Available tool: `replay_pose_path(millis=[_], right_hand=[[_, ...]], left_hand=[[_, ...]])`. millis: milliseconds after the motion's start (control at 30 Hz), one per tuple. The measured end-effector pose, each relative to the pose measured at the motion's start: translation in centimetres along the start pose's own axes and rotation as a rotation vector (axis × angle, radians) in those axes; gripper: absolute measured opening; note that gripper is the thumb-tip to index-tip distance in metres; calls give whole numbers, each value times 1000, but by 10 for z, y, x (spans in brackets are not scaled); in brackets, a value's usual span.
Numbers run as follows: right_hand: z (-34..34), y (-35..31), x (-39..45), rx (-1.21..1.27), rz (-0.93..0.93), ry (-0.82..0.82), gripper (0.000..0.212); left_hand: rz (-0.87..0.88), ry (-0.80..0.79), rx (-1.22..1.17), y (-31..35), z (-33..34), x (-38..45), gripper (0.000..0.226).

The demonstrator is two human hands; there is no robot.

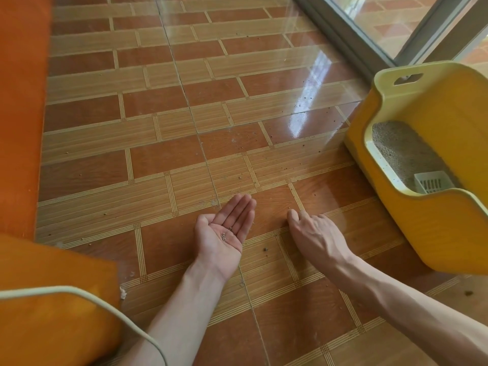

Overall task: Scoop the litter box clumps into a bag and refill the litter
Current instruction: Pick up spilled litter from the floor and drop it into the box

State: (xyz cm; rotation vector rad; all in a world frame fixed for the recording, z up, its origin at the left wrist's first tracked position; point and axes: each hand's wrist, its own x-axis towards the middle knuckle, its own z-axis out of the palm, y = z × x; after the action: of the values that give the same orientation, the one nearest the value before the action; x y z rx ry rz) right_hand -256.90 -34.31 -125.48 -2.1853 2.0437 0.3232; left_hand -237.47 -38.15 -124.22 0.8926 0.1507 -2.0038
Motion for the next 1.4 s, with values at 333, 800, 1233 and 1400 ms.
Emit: replay_pose_path(millis=[333,800,1233,1400], right_hand=[[-29,-51,-17,438,-8,221,27],[-37,-94,-9,380,-200,340,21],[21,-56,-27,25,-160,317,30],[22,-52,-23,-35,-54,284,23]], left_hand=[[18,24,48,-6,-3,0,57],[-126,8,-28,1,0,-8,51],[76,55,-16,14,-15,-12,55],[85,67,-20,16,-17,-16,55]])
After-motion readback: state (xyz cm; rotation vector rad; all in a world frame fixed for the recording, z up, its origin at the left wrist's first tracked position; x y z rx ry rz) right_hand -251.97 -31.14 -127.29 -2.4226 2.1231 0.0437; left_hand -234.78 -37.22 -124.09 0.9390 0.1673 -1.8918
